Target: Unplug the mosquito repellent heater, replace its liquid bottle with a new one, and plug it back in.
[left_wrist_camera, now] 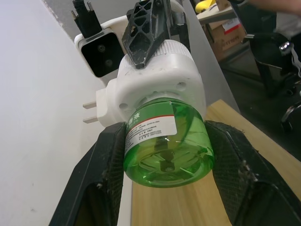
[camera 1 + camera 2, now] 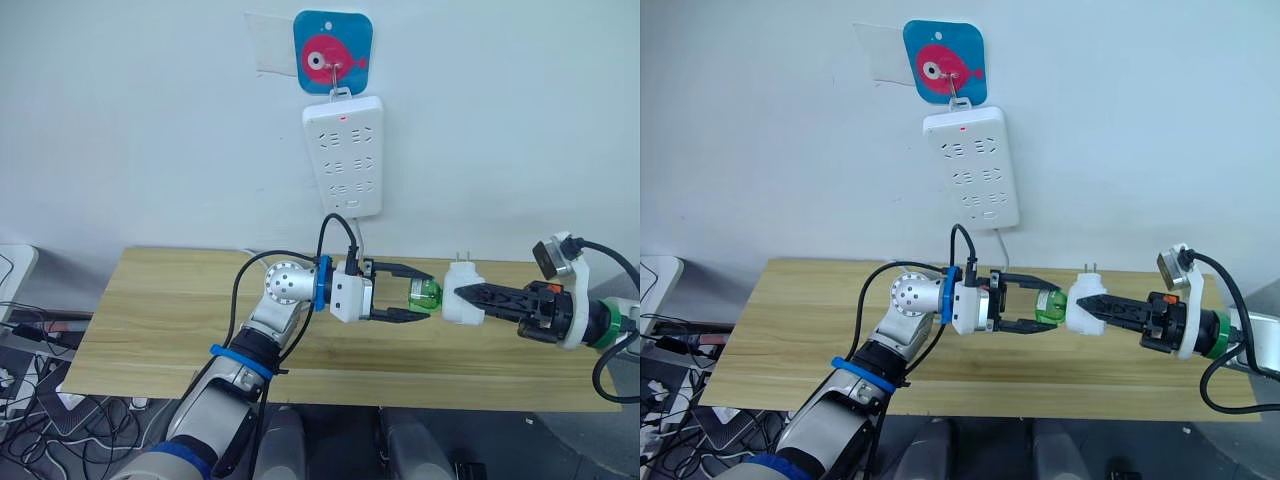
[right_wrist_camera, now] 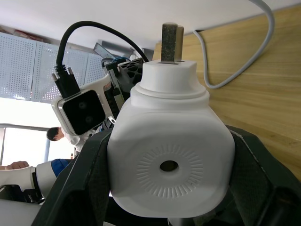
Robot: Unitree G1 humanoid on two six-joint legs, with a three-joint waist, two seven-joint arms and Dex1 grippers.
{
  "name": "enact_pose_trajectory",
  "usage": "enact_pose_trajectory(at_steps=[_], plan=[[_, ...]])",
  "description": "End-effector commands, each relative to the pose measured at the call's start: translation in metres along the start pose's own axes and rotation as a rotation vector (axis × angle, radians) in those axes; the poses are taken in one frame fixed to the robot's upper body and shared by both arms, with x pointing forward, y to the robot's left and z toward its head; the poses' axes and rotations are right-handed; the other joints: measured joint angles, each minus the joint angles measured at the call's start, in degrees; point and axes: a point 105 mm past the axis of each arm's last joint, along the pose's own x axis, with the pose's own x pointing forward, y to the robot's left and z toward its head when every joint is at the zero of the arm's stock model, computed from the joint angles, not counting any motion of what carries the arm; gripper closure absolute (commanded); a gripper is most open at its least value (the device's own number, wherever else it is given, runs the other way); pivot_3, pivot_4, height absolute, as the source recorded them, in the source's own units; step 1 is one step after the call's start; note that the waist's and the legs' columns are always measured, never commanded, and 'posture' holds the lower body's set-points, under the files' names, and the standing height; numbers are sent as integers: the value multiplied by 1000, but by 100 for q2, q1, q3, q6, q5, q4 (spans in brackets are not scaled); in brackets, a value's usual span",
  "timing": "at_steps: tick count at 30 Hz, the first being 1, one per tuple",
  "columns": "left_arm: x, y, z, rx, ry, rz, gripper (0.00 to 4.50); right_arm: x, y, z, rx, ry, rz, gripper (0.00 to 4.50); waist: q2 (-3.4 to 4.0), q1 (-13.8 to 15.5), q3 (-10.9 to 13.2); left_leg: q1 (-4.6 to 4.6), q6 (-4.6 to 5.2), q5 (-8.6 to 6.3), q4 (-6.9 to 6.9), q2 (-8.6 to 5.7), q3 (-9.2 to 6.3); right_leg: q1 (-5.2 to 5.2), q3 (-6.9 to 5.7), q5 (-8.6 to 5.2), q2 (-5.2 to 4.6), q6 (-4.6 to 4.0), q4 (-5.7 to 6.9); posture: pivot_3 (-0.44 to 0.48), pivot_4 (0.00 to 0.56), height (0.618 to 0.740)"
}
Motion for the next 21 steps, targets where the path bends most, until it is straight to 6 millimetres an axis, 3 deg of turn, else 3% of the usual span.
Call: enact_pose_trajectory(at_steps=[1,4,7,11,15,20,21], plan=[[-4,4,11,-548,-67,-12,2265,1,21,-14,-59,90,51,1542,10,-7,7,-2,0,0,0,1,-2,0,-2,0,0,0,1,64,265,740],[-6,0,22,-772,-61,-78,2265,1,21,-17,-65,103,38,1542,10,-31,8,-4,0,0,-1,7,-16,-2,-17,-1,3,1,3,66,266,740],[-11,5,16,-1317,-4,-79,2265,1,22,-15,-70,102,43,1542,2,-28,20,-3,-1,1,3,5,-13,-1,-15,-1,4,1,5,63,265,740],[-18,10,3,-1813,46,-37,2265,1,25,-15,-82,111,46,1542,2,-38,20,-5,2,1,5,0,-18,-1,-18,-4,3,7,0,60,266,740],[-16,-5,16,-1860,90,-143,2265,1,25,-16,-79,114,53,1542,-4,-107,25,-7,-1,2,-4,0,-18,-4,-23,-4,3,1,-3,57,269,740],[-15,-5,25,-1819,66,-177,2265,0,28,-16,-79,122,73,1542,-3,-138,25,-6,-14,9,-6,7,-11,-6,-26,-6,2,-2,0,59,269,740],[-16,-5,24,-1812,64,-162,1915,0,28,-15,-75,116,80,1542,-3,-136,25,-6,-14,10,-5,7,-11,-6,-26,-6,2,-2,0,59,269,740]])
